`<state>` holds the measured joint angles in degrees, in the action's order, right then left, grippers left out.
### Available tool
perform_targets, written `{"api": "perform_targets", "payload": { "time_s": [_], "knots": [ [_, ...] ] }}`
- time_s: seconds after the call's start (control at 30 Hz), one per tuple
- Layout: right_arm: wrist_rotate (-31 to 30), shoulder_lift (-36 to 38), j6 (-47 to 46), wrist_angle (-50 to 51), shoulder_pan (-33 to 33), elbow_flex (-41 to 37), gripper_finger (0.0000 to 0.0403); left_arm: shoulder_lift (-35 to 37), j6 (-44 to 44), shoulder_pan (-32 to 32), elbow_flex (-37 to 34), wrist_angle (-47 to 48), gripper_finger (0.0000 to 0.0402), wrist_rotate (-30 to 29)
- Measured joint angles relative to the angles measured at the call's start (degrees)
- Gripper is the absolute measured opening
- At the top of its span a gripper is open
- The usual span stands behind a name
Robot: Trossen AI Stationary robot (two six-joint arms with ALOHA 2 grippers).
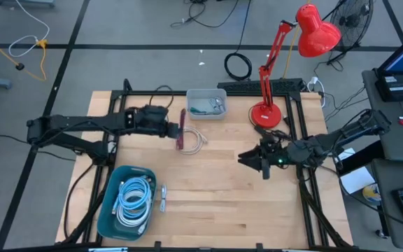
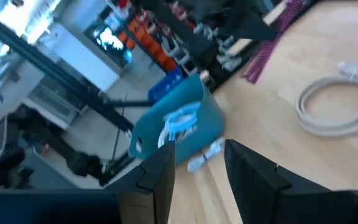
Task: Pick & Place USB Port
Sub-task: Put the black pink charger cable into the gray bin
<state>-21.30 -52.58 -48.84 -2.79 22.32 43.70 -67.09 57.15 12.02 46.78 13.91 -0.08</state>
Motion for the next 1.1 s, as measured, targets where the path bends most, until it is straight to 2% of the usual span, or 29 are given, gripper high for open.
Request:
{"api": "perform_targets", "payload": {
  "time_s": [0.17, 0.27, 0.5, 0.67, 0.9, 1.1],
  "knots": [
    [0.36, -3.82, 1.81, -9.31, -3.48, 0.00, 0.0133, 0.04, -4.99, -2.07, 7.22, -0.94, 0.0010, 0.70],
    [0.36, -7.58, 2.69, -16.96, -5.56, 0.00, 0.0148, 0.07, -6.36, -3.47, 9.93, -1.13, 0.0013, 2.26],
    [0.54, -17.63, 2.57, -35.05, -8.98, 0.00, 0.0216, 0.02, -7.23, -8.24, 11.39, -4.32, 0.0013, 7.27],
    [0.48, -23.15, 3.36, -45.35, -10.17, 0.00, 0.0246, 0.04, -8.88, -11.58, 11.39, -7.04, 0.0010, 7.83],
    [0.41, -28.62, 3.10, -57.05, -10.79, 0.13, 0.0243, 0.02, -8.64, -13.08, 11.39, -10.49, 0.0021, 8.00],
    [2.29, -33.06, 2.62, -57.22, -10.73, 4.82, 0.0242, -1.28, -8.56, -13.33, 11.41, -15.63, 0.0009, 8.15]
  ]
}}
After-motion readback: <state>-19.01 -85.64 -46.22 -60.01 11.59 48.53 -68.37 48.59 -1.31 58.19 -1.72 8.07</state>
